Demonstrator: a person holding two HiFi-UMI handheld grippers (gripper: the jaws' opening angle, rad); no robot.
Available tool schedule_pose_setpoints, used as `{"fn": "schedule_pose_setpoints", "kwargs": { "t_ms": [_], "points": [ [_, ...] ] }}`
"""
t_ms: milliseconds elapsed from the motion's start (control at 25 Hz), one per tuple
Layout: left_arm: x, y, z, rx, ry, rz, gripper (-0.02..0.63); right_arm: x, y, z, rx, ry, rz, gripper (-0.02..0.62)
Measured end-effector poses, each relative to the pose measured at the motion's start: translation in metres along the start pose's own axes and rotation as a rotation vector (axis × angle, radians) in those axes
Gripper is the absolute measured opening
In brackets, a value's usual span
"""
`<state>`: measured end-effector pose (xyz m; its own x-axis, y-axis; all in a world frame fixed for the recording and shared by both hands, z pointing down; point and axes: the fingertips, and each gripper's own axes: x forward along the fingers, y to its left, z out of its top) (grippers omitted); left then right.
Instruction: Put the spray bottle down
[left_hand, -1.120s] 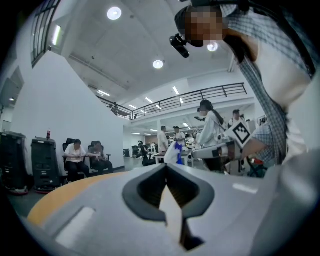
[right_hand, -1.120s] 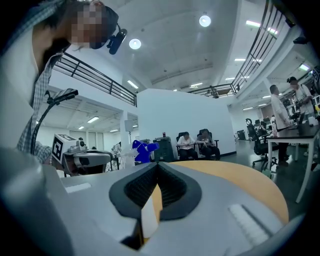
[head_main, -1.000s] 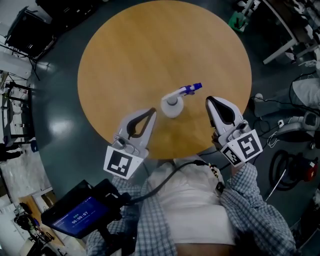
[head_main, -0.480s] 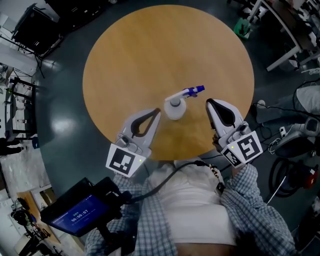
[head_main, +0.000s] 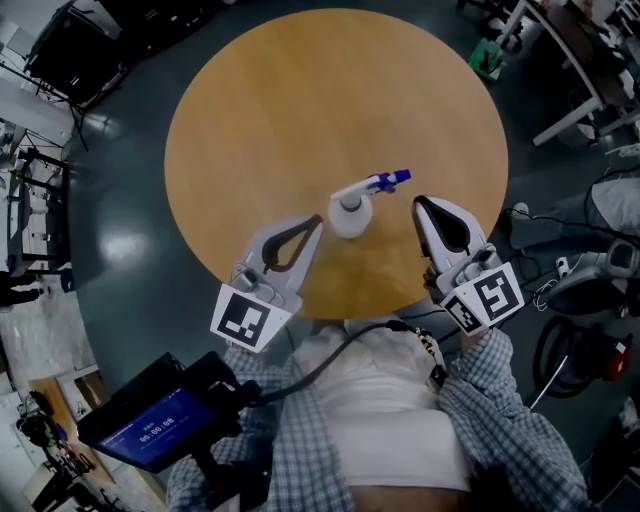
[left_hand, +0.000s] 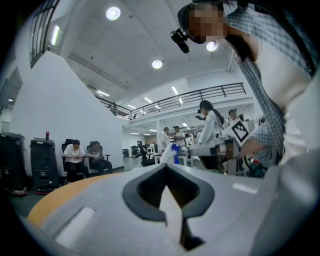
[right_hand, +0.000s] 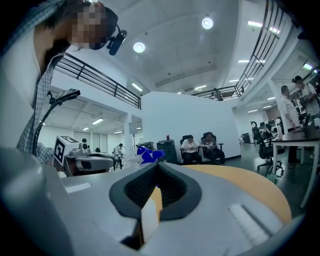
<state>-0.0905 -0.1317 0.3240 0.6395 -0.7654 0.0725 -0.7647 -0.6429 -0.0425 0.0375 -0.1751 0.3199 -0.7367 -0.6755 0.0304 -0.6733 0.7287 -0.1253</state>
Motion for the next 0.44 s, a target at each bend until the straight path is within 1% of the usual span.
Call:
{"fn": "schedule_pose_setpoints", "kwargs": {
  "t_ms": [440],
  "points": [
    [0.0021,-0.0028,0.0002,-0.007,-0.001,-0.006,0.000,-0.0038,-0.0023,0.0007,-0.006,0.006,-0.006,0.003]
  ]
}}
